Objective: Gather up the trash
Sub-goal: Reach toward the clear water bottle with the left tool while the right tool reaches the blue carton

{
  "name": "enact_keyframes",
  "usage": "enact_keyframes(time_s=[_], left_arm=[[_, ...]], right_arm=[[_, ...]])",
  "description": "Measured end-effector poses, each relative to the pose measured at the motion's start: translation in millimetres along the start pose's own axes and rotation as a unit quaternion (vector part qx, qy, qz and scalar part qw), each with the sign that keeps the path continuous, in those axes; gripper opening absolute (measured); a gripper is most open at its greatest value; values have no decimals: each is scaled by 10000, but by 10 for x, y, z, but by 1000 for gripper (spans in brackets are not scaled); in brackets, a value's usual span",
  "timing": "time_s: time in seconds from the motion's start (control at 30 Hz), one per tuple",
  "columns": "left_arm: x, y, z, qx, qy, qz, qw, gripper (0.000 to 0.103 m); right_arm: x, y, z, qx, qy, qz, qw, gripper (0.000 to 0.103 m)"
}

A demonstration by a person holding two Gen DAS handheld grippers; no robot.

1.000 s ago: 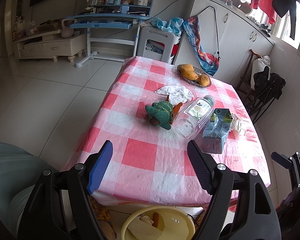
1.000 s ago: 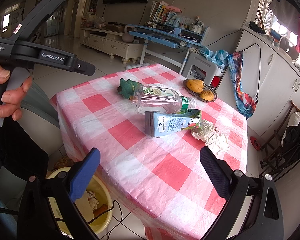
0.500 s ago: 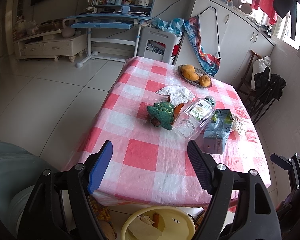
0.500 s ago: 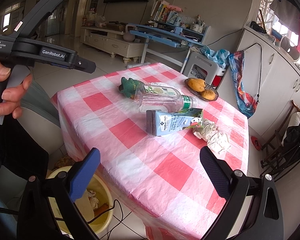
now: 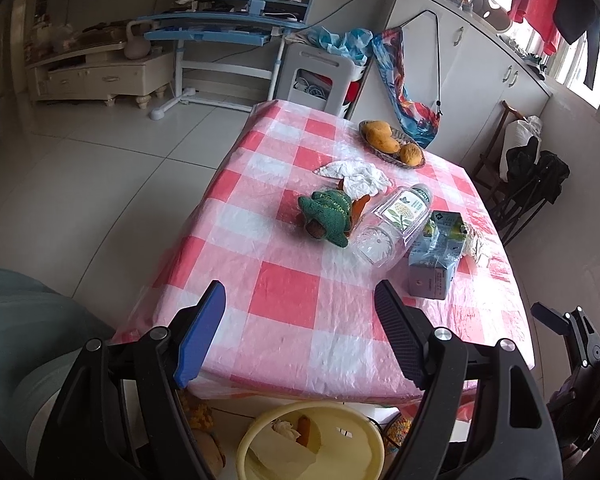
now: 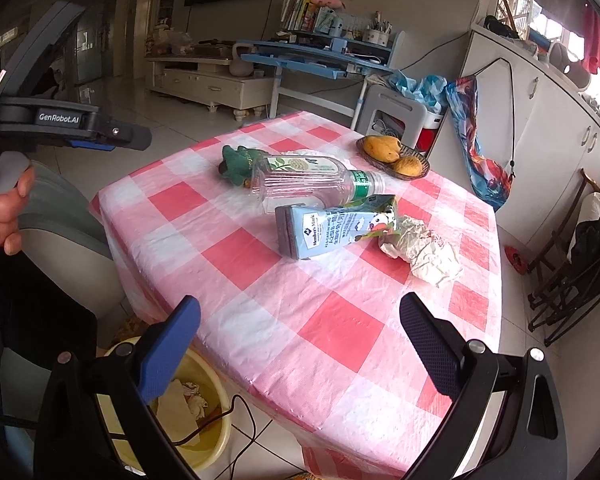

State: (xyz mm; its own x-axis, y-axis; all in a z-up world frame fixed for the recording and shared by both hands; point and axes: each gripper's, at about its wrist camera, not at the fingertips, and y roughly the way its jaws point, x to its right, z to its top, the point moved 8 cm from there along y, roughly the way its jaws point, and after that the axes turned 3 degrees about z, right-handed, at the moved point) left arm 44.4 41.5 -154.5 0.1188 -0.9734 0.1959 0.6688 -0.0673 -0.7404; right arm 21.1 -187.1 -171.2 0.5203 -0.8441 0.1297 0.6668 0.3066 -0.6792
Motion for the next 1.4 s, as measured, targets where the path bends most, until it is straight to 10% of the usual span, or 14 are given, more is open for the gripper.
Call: enact_keyframes(time_s=[0.57, 1.07, 1.23, 1.4], left_arm=[[787, 428, 489, 135, 1098, -275, 9935, 74], [1310, 1242, 609, -432, 2532, -110, 9664, 72], [1338, 1402, 534, -742, 2753, -61, 9585, 71], [1437, 1427, 453, -731, 3027, 47, 9503, 70]], right_arm=[[622, 402, 276, 55, 1898, 892, 9777, 95], [842, 1154, 461, -271, 2827, 1635, 9448, 95], [779, 1223, 375, -561, 2923, 1957, 9344, 63], [788, 1077, 318, -602, 2867, 2034, 9342, 53]])
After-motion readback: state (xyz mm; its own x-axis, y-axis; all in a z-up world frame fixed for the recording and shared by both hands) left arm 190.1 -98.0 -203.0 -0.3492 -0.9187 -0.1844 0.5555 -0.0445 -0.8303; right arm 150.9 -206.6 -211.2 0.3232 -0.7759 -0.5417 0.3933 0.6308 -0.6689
